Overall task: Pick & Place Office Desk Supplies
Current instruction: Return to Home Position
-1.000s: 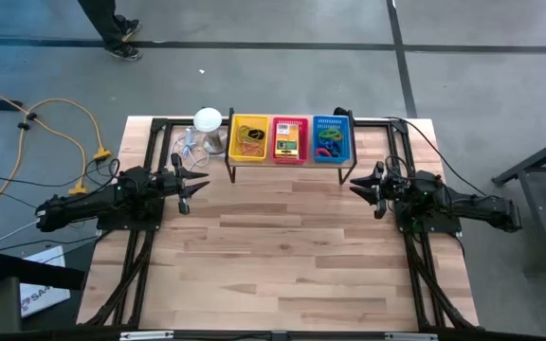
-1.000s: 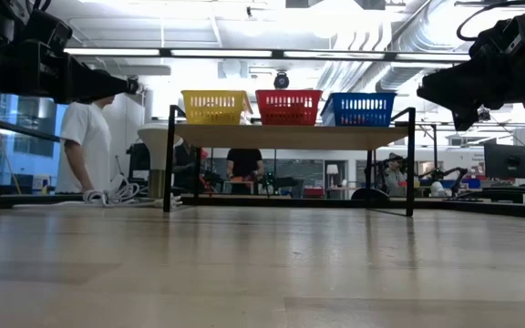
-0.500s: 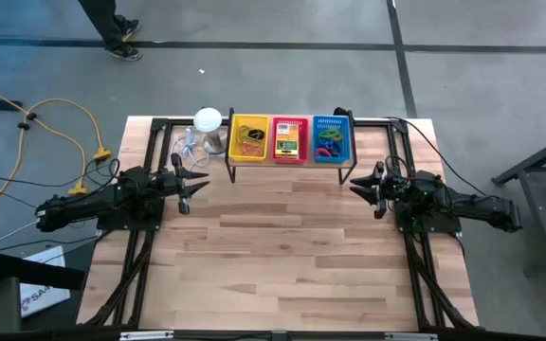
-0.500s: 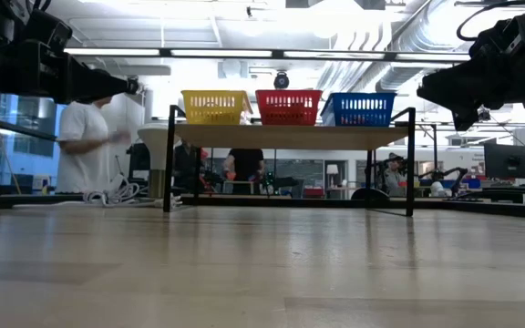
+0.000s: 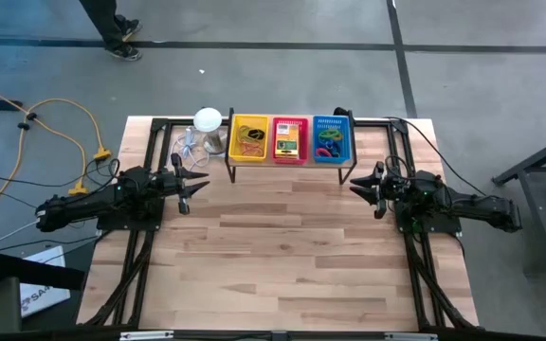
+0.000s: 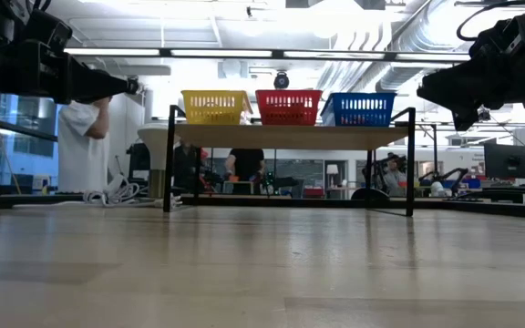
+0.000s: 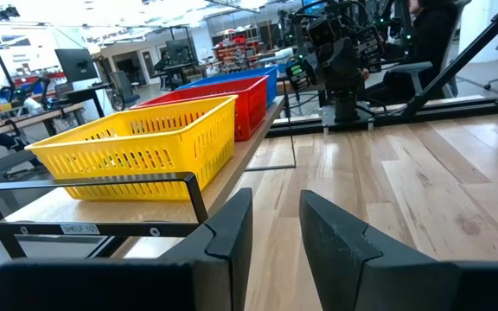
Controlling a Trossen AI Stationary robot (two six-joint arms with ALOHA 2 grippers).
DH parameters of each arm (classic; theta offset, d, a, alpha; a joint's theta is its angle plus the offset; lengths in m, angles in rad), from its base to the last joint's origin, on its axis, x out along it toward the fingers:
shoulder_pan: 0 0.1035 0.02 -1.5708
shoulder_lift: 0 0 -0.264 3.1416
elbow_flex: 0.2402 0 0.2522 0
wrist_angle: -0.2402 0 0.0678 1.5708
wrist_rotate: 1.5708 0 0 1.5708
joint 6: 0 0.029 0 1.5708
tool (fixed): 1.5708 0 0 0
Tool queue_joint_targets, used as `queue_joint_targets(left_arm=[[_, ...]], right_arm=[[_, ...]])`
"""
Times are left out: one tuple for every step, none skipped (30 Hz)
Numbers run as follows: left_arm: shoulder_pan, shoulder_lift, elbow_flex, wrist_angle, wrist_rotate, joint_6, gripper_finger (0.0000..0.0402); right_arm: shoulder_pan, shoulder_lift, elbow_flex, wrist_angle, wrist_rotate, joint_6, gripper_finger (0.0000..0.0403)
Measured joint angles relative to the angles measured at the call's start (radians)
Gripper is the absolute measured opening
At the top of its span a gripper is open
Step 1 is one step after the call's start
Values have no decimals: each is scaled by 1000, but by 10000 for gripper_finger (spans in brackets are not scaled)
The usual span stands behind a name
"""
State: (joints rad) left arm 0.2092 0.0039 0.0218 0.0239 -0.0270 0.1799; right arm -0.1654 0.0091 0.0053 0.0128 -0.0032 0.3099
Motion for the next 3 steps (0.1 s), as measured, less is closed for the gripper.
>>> queue_joint_targets(left_arm=[[0,0,0,0,0,0,93],[0,0,0,0,0,0,93],[0,0,0,0,0,0,93]], right_arm=[[0,0,0,0,0,0,112],[0,0,0,0,0,0,112],[0,0,0,0,0,0,112]])
